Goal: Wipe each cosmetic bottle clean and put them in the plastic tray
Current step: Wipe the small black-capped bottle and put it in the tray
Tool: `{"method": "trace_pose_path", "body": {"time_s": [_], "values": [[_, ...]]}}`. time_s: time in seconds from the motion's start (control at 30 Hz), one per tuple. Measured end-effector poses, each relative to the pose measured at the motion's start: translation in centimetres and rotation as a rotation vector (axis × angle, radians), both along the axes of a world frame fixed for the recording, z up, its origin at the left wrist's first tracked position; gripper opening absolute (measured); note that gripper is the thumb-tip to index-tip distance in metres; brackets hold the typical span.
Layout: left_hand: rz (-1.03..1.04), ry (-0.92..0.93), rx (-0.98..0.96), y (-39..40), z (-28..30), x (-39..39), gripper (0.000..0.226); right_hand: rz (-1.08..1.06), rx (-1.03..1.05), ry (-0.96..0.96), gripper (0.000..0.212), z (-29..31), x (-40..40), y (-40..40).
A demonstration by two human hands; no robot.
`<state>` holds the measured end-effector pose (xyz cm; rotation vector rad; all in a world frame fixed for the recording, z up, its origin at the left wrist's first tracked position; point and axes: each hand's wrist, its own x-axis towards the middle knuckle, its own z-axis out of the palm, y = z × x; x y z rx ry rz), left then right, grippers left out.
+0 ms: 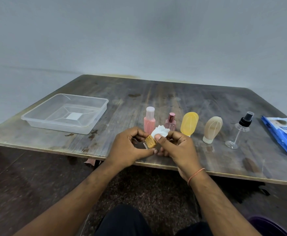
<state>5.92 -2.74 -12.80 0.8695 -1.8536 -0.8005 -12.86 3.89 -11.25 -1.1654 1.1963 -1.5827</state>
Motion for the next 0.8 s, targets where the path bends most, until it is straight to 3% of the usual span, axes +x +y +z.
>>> {"method": "trace_pose_path", "body": {"time_s": [0.17,0.53,0.67,0.8], "values": [[0.054,0.003,-0.030,0.4,0.0,-0.3,0.042,-0.060,0.033,-0.124,0.018,-0.2,-0.1,-0.5],[0.260,-0.052,-0.300,1.3,-0.6,-0.8,0.034,0.035,0.101,0.052,0.014,0.4,0.1,-0.4],[0.251,-0.073,-0.315,1.3,-0.6,-0.8,0.036,0.008,0.088,-0.014,0.014,0.4,0.0,-0.3],[0.165,-0.066,-0.235,1.2,-0.4,-0.8,0.040,-0.005,0.109,-0.163,0.029,0.5,-0.3,-0.5]]}}
